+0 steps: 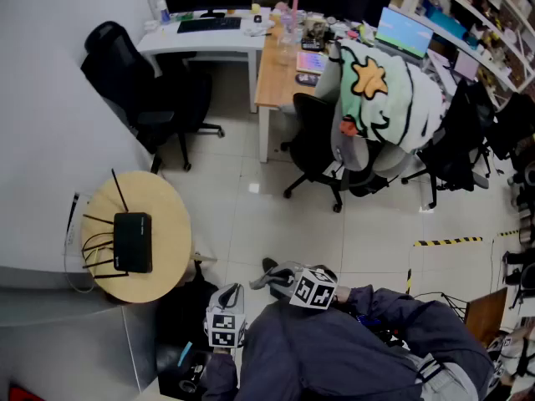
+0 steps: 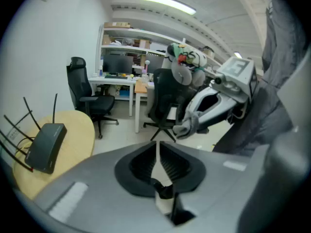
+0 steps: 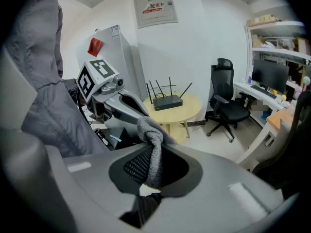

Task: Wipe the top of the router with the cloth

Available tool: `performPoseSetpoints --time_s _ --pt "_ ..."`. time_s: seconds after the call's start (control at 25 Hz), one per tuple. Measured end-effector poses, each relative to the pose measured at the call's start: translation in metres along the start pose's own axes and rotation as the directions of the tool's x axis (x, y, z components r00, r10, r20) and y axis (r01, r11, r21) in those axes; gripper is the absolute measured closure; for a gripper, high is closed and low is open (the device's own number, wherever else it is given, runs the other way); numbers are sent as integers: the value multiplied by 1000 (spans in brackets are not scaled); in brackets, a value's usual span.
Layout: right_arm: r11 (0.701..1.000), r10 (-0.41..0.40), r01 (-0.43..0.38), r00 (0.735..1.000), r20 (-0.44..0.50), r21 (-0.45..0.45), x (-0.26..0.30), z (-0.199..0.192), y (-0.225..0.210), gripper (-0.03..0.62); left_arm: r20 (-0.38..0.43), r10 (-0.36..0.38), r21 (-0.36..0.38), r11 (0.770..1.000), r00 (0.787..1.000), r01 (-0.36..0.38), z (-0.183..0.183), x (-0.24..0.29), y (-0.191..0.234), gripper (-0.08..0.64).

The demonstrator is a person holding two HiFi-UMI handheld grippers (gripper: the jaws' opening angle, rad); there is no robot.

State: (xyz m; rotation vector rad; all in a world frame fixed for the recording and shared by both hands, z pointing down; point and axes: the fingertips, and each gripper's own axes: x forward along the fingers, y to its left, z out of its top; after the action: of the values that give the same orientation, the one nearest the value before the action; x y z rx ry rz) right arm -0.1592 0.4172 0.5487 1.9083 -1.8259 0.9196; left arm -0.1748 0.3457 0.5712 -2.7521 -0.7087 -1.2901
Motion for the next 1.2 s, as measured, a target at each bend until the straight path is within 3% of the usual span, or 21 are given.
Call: performPoseSetpoints --time_s 0.12,0.2,0.4,0.64,0.8,1.0,1.08,1.2 --pt "997 -67 68 998 -13 38 4 0 -68 557 49 -19 35 999 999 17 56 43 36 537" --pt "997 -62 63 998 -29 46 18 6 -98 557 70 7 18 1000 998 -8 77 53 62 537" --pt "995 79 -84 993 -88 -53 70 44 -117 557 74 119 -114 987 990 -110 72 42 118 538" --pt "967 175 -195 976 -128 -164 137 109 -116 558 110 210 -234 955 971 -181 51 9 185 538" --pt "912 229 -274 957 -177 -305 186 160 -121 557 143 320 -328 908 936 -260 44 -16 238 538" --pt "857 290 -365 925 -244 -365 265 203 -118 557 136 424 -432 839 895 -332 19 -47 281 538" --pt "825 314 -403 909 -273 -395 302 221 -117 557 124 463 -480 802 878 -355 10 -57 291 538" --pt "754 326 -454 886 -331 -474 361 245 -113 557 85 516 -570 727 853 -383 -3 -67 300 538"
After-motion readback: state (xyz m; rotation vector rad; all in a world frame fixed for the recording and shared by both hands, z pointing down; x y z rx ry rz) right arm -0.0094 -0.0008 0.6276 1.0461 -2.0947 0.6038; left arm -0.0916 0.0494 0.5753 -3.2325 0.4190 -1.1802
